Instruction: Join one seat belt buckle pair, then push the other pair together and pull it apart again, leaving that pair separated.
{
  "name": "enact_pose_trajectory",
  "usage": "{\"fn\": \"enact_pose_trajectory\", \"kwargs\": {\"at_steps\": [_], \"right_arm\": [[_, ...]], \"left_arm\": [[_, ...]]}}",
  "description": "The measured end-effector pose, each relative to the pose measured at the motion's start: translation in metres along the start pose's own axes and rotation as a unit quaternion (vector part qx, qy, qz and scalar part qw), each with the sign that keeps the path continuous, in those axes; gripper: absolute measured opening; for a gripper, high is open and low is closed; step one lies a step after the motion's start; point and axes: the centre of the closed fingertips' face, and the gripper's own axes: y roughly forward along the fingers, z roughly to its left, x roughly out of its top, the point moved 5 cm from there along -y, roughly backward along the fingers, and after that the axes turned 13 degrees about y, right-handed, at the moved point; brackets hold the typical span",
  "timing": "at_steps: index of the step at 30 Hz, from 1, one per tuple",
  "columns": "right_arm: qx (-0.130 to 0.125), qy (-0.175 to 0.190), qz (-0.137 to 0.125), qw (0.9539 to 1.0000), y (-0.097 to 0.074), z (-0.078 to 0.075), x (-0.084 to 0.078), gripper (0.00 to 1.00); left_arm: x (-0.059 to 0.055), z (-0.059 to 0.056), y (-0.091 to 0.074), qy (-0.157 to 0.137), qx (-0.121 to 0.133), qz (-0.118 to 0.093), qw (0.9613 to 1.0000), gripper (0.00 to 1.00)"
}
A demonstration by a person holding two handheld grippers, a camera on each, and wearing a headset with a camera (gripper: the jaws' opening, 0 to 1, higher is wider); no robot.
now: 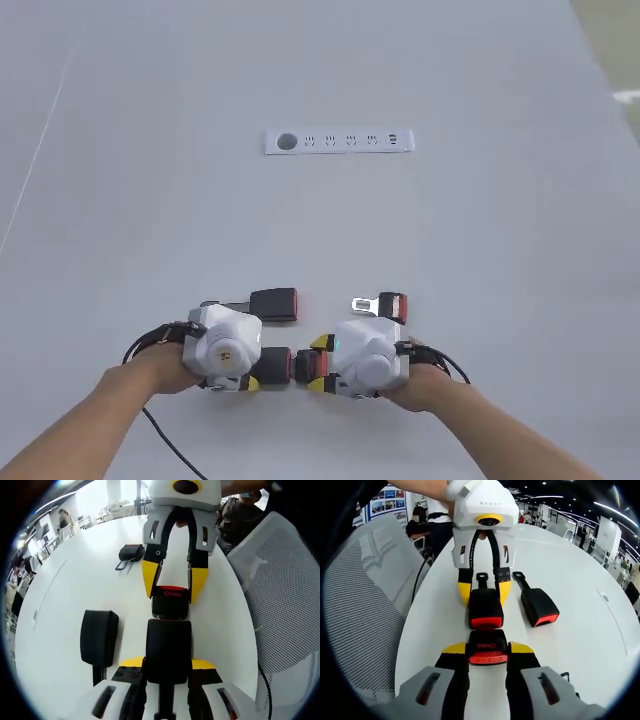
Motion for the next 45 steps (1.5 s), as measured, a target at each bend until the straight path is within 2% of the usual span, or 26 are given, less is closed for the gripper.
{"fn": "enact_pose_trajectory", "kwargs": {"at_steps": [4,10,19,24,26,29,35,45], "right_arm": [[0.003,0.002,-0.004,1.0000,-0.001,0.000,0.000,0.24],[0.005,0.002,-0.005,1.0000,0.000,0.001,0.000,0.24],[-0.005,-0.009,-0.001,0.9999,0.001,0.002,-0.001,0.29],[-0.011,0.003,0.006,0.9999,0.003,0.001,0.002,0.30],[-0.010,0.017,0.004,0.9998,0.005,0.002,0.002,0.33],[-0.011,0.015,0.005,0.9998,0.006,0.003,0.004,0.37],[-0.015,0.018,0.000,0.9997,0.001,-0.001,0.009,0.42],[-0.044,0.030,-0.022,0.9983,-0.019,-0.012,0.016,0.48]], "left_arm": [[0.000,0.001,0.000,0.015,-0.001,0.002,0.9999,0.30],[0.001,0.001,0.001,0.011,-0.004,0.010,0.9999,0.31],[0.002,0.001,0.001,0.000,-0.008,0.012,0.9999,0.33],[0.002,0.001,0.001,-0.004,-0.007,0.011,0.9999,0.34],[0.002,0.001,0.001,-0.003,-0.007,0.013,0.9999,0.34],[0.001,0.000,0.000,-0.001,-0.005,0.020,0.9998,0.36],[-0.005,0.000,-0.007,-0.009,0.000,0.025,0.9996,0.42],[0.000,0.012,-0.026,-0.029,0.029,0.020,0.9989,0.47]]}}
